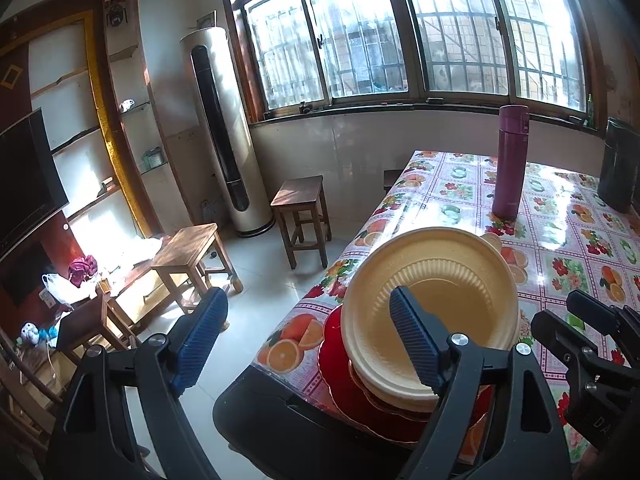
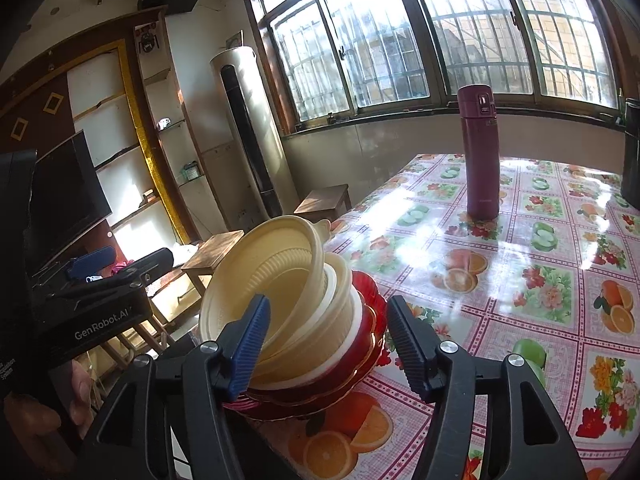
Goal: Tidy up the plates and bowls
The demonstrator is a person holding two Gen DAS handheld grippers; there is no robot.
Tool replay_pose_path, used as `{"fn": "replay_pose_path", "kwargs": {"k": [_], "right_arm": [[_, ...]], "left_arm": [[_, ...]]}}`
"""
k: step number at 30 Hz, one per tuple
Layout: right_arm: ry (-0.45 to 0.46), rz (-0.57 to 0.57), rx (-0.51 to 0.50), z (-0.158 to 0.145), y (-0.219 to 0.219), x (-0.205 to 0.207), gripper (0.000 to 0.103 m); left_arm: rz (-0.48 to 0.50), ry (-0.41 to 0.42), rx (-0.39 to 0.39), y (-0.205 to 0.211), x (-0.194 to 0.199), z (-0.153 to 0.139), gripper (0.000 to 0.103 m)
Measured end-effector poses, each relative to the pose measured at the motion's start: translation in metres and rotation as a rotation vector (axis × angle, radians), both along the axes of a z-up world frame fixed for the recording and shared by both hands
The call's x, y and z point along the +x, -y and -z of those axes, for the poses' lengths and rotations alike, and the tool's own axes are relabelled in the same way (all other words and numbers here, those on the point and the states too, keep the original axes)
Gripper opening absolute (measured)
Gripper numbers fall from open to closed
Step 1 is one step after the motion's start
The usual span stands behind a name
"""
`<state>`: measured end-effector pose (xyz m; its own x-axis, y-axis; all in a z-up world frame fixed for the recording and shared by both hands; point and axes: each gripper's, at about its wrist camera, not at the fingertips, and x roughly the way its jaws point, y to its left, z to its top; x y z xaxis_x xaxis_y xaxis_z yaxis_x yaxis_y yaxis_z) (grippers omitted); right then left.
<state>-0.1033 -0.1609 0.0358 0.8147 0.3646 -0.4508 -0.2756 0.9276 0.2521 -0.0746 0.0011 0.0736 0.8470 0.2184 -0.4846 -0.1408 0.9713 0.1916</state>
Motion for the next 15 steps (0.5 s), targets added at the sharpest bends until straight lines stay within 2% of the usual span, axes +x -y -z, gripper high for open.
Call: {"fn": "replay_pose_path", "kwargs": {"k": [8,15], "right_arm": [[0.020,-0.001,0.026,-0.001,0.006,-0.005,0.063],[0.077,0.006,0.043,0.001,0.008,-0.013,0.074]], "left_arm": [[0.006,-0.004,-0.009,0.000,-0.002,0.002,0.084],[0.011,-0.004,-0.014,0.003,-0.005,0.007,0.084]]}}
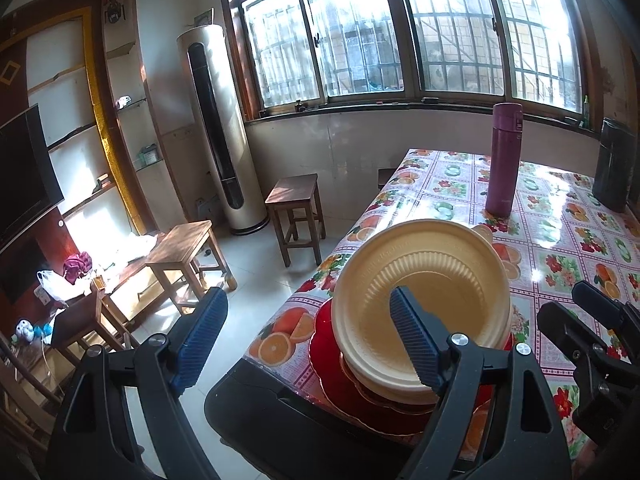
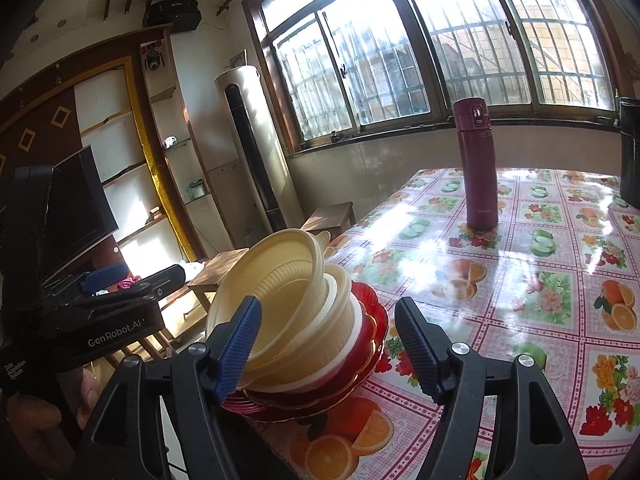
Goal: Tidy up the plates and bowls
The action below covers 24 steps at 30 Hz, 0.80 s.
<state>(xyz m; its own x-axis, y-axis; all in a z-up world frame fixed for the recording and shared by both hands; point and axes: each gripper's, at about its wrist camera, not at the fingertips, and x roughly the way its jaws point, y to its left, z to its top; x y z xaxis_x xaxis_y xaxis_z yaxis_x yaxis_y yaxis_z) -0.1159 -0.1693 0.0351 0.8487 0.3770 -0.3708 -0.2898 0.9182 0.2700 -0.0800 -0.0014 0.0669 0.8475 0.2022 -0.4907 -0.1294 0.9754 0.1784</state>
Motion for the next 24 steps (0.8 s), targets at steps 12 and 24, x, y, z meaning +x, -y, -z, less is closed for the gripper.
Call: {"fn": "replay_pose_path", "kwargs": {"k": [12,24], "right_arm": [[0.082,0.004,0.007,0.008,0.003,-0.008,0.082],[0.059,0.003,0.001,0.014,0.003,-0.005,0.083]], "left_arm": [[0.030,-0.010,-0.046,0.006,0.000,0.008,0.088],[-0.022,-0.024,-0.090,0.003,0.000,0.016,0.088]]}}
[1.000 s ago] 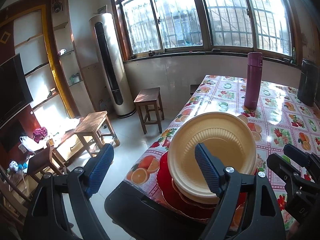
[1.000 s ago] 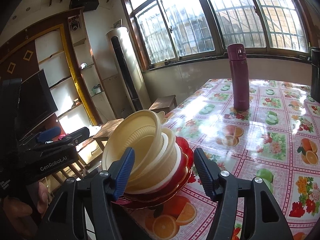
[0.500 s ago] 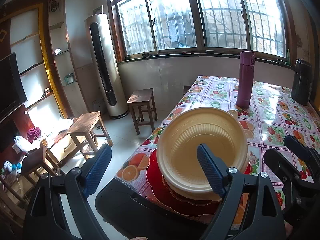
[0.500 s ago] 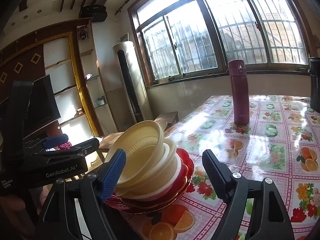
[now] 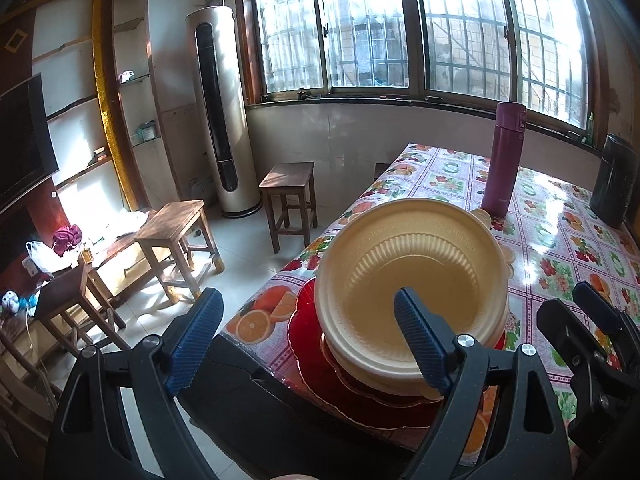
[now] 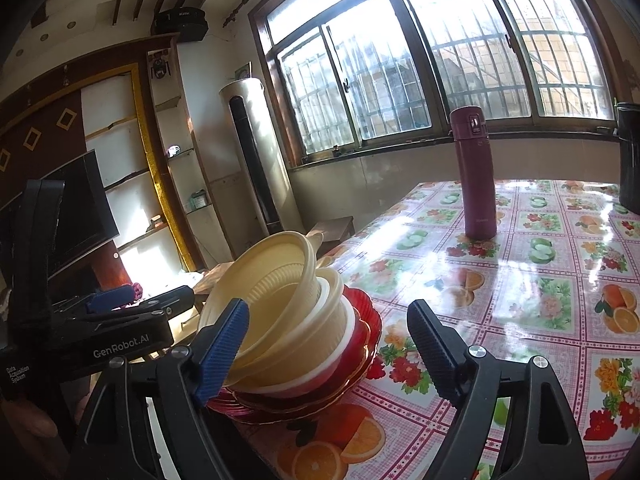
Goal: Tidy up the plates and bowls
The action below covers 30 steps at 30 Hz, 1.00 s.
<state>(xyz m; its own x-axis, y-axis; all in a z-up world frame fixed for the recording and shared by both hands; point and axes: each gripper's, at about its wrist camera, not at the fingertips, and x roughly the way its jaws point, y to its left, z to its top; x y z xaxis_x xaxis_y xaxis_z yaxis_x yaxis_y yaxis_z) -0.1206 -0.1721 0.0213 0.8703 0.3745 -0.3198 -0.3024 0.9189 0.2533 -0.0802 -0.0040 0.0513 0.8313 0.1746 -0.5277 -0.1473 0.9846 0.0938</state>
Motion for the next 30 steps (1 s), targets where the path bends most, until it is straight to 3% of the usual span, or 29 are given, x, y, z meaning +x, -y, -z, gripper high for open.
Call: {"fn": "replay_pose_path", "kwargs": {"k": [30], "right_arm": [[-0.002,-0.002,-0.012,0.002,-0.003,0.003,0.083]], "left_arm": [[0.096,-0.054,-0.039,0.002,-0.002,0.018,0.088]]}}
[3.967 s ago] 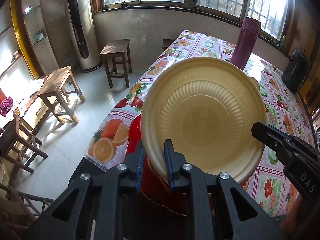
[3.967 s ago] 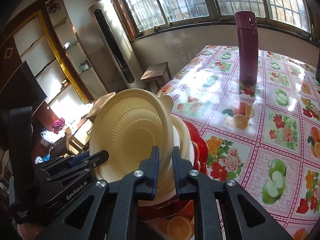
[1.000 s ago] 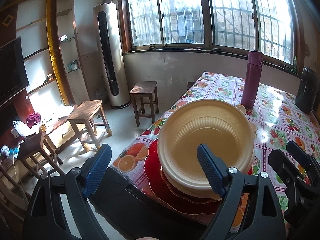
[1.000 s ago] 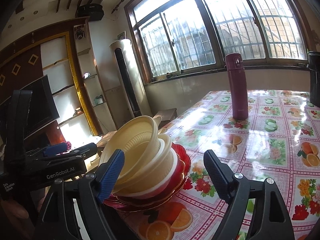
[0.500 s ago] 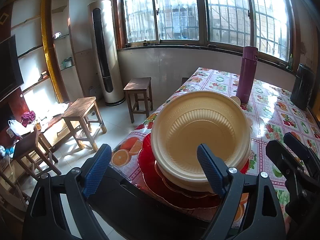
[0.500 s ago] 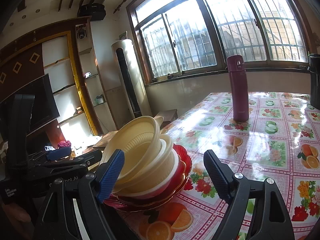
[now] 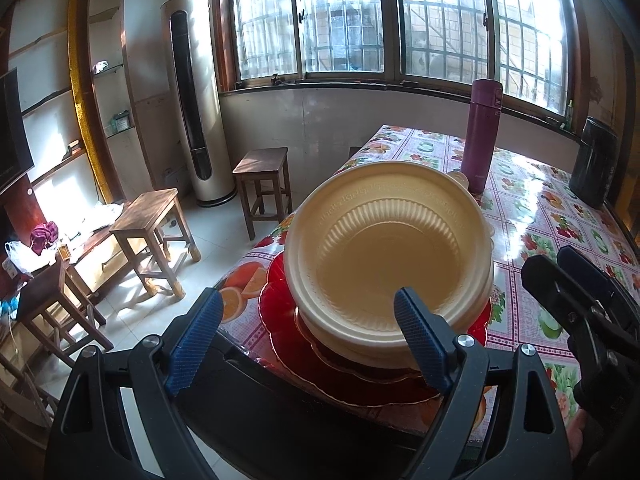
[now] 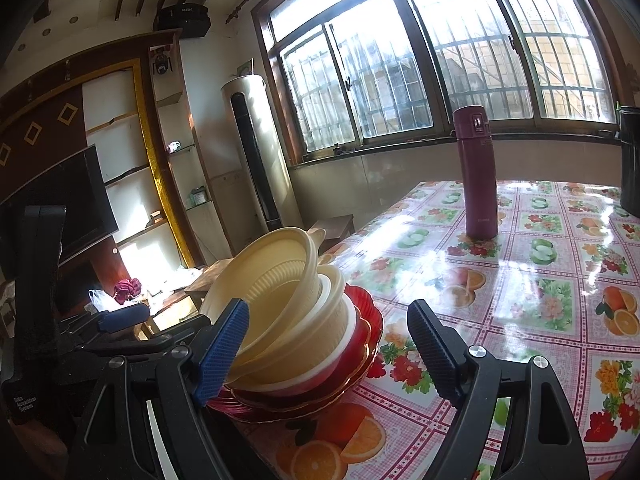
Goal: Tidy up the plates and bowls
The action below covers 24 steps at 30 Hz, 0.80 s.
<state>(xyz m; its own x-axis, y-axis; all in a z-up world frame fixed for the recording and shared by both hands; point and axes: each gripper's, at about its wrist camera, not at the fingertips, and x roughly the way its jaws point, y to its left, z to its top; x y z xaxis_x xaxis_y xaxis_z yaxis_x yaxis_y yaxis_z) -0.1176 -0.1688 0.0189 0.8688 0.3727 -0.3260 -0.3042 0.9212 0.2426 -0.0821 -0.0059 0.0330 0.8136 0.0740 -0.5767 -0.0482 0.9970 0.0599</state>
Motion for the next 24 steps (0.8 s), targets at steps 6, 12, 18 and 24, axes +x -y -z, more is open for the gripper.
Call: {"fn": "replay_pose_path", "kwargs": {"k": [6,12,18,24], "right_arm": [[-0.004,-0.002,-0.004,0.001,0.000,0.001,0.083],[-0.006,-0.004,-0.014,0.004,-0.001,0.002,0.083],[-0.007,-0.008,-0.031,0.005,-0.003,0.003,0.083],[-0.002,-0.011,-0.052,0.006,-0.005,0.003,0.083]], "left_arm": [[0.012,-0.003,0.004,0.001,0.000,0.002,0.088],[0.013,-0.009,0.004,0.001,0.000,0.005,0.088],[0.009,-0.020,-0.005,-0.003,0.001,0.008,0.088],[0.016,-0.027,-0.014,-0.007,0.002,0.012,0.088]]}}
